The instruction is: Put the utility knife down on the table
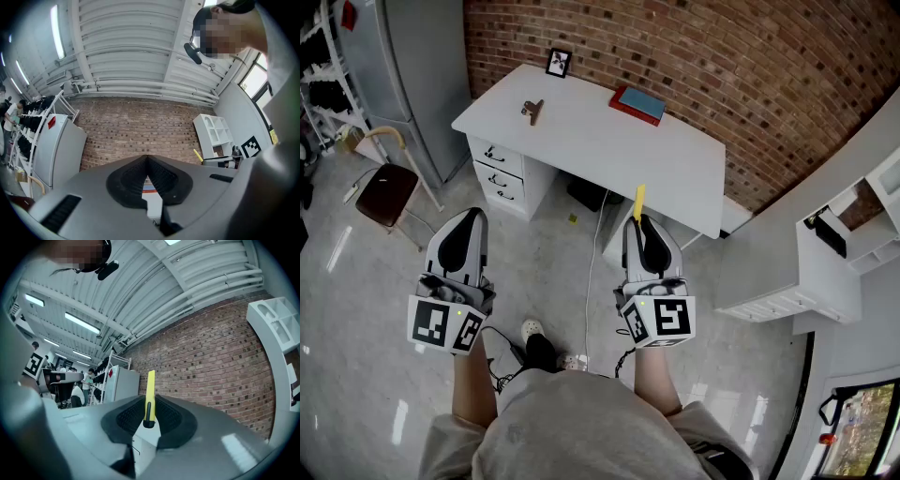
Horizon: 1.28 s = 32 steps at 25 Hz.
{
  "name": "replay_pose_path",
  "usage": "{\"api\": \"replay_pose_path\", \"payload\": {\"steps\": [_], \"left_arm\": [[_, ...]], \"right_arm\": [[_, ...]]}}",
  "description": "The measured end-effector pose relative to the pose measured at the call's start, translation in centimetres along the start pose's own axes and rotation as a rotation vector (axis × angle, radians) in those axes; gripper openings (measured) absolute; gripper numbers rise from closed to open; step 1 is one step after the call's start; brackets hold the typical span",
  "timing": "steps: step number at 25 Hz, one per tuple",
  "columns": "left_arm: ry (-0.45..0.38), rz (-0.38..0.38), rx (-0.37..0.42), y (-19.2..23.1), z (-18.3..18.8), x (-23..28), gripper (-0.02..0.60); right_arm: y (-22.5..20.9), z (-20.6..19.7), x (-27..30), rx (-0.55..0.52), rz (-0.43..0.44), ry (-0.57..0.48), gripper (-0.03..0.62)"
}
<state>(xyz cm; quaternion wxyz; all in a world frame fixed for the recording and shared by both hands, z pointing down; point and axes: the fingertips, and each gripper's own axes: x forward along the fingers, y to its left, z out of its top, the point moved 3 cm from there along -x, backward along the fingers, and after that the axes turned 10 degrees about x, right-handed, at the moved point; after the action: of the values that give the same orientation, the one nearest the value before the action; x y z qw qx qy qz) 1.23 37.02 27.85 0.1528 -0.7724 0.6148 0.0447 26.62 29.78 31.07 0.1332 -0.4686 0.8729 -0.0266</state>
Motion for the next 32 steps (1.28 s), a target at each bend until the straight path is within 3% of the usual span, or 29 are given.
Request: {"api": "replay_pose_path", "payload": {"steps": [13,32], "left_arm": [[-0.01,0.017,0.02,3.2,0.2,0.7,0.005],[-0.048,-0.021,0.043,10.6,-1.8,8.2,0.005]], "right_arm": [[1.0,-0.1,3.1,0.031,0.004,-0.029,0.074],[1.3,-1.3,13.6,0.037,0.017,-0.055,0.074]]}}
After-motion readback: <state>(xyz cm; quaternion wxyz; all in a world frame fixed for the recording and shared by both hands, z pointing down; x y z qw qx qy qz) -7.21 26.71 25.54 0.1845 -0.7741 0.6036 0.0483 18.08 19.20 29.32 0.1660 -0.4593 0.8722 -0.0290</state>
